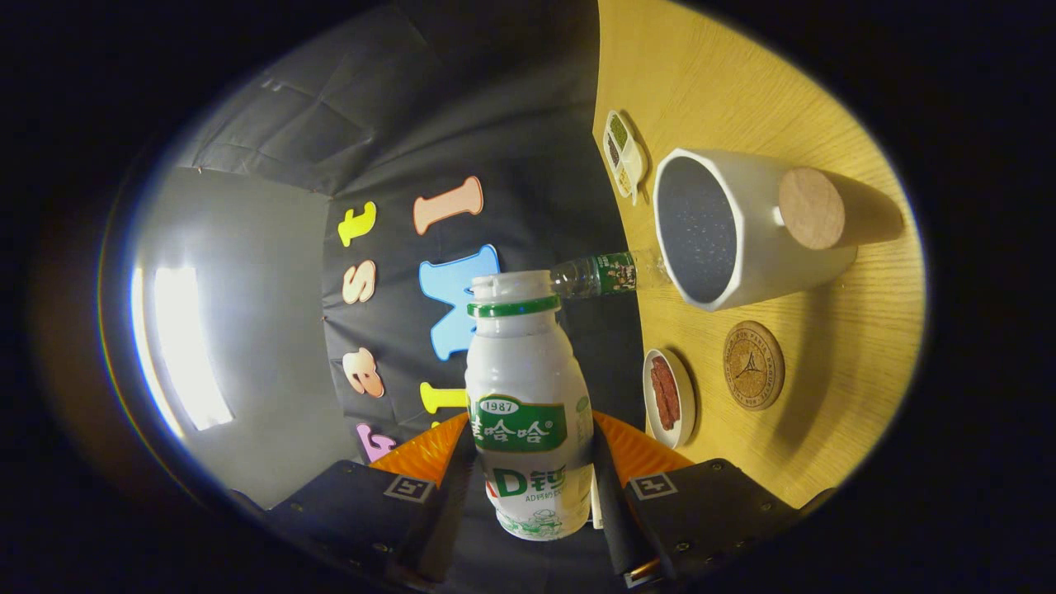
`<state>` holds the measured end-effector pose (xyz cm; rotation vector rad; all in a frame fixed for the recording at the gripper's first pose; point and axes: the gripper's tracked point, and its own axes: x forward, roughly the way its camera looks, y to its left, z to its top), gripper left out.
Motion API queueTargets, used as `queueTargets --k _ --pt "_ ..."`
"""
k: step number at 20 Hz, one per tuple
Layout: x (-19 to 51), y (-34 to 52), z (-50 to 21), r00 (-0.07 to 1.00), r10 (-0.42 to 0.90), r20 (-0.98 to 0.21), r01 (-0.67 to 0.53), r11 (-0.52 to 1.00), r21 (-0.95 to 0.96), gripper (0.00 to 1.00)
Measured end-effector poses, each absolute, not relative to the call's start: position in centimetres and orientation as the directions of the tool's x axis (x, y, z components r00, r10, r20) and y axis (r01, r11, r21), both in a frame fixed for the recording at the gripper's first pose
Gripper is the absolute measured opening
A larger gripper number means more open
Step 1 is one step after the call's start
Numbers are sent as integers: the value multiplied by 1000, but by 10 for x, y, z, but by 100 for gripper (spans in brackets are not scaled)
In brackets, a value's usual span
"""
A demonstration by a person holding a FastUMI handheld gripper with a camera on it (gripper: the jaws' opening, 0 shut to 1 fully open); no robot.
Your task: Take the bottle from table, then pour the juice into the cup, finally place the bottle on the coaster
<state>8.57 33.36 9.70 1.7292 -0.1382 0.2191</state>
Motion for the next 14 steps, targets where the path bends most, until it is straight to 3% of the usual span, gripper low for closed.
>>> queueTargets --k 14 --pt "86 336 106 969 26 245 -234 -220 947 71"
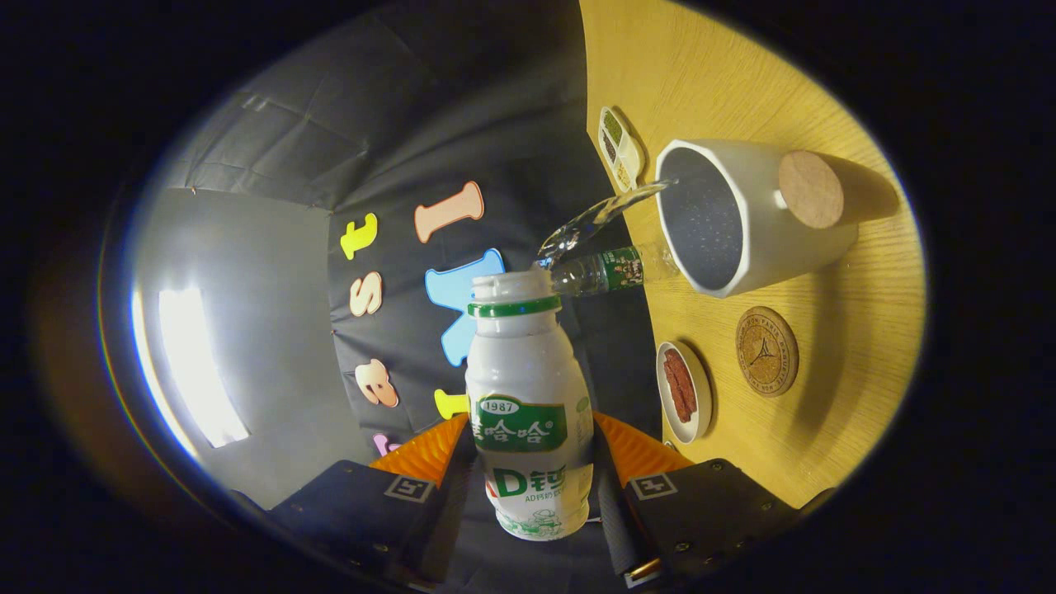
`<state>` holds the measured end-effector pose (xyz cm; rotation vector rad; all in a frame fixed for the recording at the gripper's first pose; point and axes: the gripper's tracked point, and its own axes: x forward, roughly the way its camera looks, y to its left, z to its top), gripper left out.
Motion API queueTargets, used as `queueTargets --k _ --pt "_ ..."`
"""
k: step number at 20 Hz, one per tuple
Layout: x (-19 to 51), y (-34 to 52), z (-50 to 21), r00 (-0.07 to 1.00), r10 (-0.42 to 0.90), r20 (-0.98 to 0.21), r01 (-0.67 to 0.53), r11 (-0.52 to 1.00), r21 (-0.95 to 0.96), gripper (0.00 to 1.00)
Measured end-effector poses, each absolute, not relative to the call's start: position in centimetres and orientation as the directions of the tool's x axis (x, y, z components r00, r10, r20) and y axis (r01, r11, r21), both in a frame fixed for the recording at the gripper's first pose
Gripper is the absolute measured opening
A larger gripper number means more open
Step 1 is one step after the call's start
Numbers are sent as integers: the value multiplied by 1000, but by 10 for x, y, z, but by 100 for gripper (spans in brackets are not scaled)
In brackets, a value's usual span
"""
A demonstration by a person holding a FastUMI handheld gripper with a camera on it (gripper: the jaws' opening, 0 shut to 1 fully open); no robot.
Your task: Take the bottle from table, then pour the juice into the cup, finally place the bottle on the coaster
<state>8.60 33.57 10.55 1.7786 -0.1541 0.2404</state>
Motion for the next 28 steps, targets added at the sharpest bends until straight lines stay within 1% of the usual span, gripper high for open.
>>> queueTargets --k 28 --pt "87 344 119 955 12 296 -274 -339 900 71"
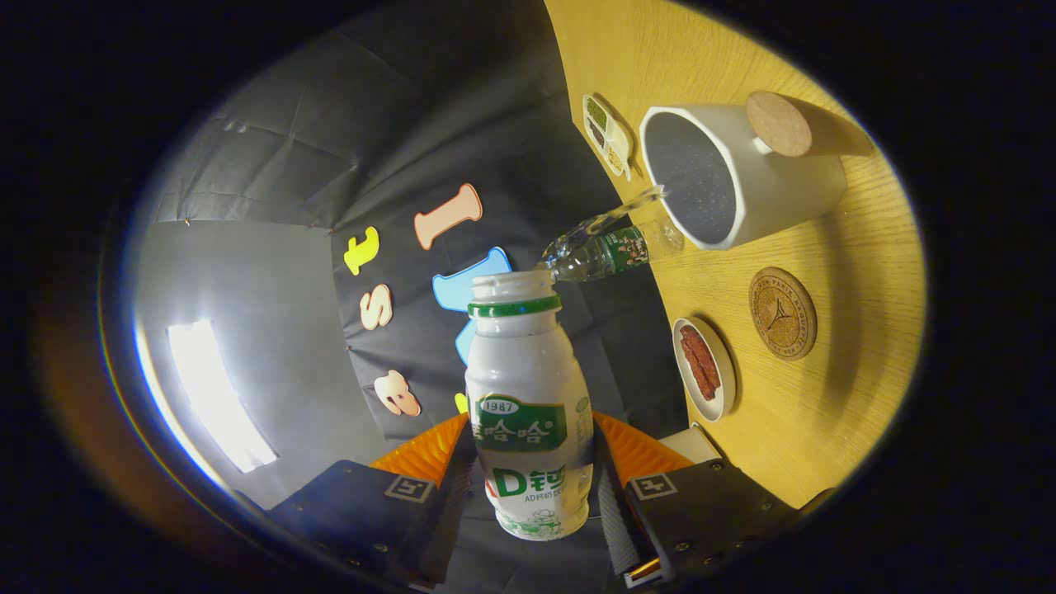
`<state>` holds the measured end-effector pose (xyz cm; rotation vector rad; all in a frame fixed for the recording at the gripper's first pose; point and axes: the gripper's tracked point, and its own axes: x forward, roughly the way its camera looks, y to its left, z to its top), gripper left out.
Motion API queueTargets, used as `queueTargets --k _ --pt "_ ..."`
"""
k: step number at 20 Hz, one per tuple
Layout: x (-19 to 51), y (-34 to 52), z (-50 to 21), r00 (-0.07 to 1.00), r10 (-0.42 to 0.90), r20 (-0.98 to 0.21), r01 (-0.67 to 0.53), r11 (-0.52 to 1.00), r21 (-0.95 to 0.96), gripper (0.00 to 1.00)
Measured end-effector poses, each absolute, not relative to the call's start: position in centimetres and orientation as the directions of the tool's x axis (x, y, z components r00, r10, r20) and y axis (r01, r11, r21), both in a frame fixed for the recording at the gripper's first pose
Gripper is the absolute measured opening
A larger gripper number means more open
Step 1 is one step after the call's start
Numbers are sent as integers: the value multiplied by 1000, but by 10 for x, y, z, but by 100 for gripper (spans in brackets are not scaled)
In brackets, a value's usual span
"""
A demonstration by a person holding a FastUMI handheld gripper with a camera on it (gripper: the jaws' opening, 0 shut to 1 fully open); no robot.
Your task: Take the bottle from table, then pour the juice into the cup, finally place the bottle on the coaster
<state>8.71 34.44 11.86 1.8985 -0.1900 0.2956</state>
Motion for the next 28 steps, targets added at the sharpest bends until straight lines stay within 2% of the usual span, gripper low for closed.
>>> queueTargets --k 28 --pt "88 342 130 950 -50 309 -291 -508 811 71"
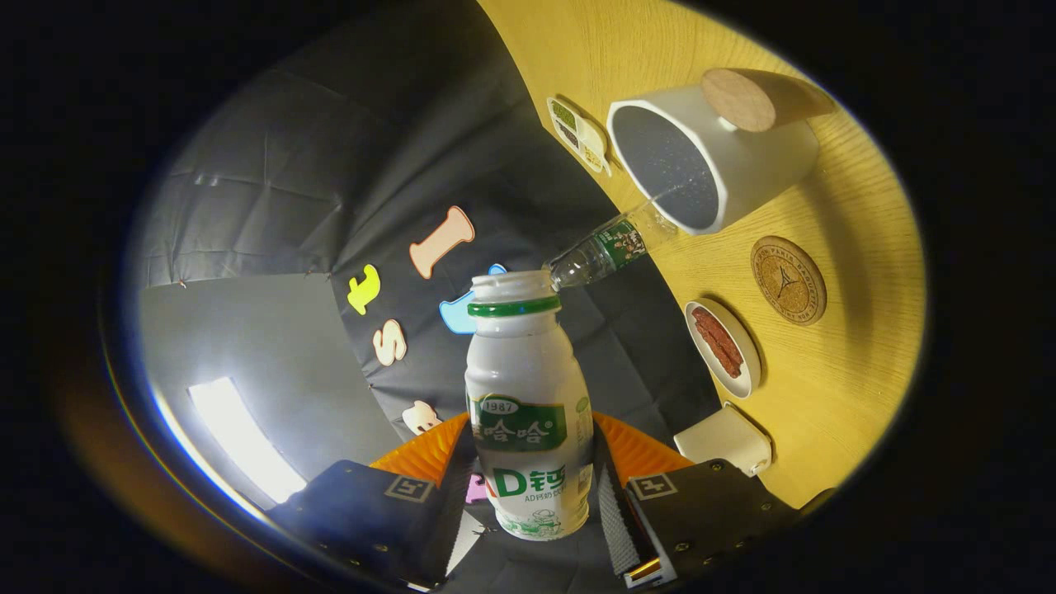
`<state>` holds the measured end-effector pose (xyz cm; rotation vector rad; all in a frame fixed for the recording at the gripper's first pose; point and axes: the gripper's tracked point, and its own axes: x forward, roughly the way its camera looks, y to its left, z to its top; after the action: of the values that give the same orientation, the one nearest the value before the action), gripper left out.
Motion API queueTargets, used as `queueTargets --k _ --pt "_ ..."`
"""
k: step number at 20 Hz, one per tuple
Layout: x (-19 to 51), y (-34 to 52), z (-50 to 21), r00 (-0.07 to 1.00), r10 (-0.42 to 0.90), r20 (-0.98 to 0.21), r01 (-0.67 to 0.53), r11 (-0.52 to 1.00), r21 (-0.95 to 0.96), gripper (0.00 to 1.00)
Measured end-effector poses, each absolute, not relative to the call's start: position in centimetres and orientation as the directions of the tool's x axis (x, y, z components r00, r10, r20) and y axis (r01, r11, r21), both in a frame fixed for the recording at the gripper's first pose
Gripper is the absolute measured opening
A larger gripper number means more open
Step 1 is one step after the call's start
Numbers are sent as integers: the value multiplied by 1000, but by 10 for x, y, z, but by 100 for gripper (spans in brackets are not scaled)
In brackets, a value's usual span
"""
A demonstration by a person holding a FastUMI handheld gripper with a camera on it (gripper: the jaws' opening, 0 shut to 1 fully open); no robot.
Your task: Take the bottle from table, then pour the juice into the cup, finally place the bottle on the coaster
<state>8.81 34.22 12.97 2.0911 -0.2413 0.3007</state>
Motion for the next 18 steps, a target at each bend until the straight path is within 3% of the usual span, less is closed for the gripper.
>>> queueTargets --k 18 --pt "85 335 126 953 -91 289 -283 -607 742 71"
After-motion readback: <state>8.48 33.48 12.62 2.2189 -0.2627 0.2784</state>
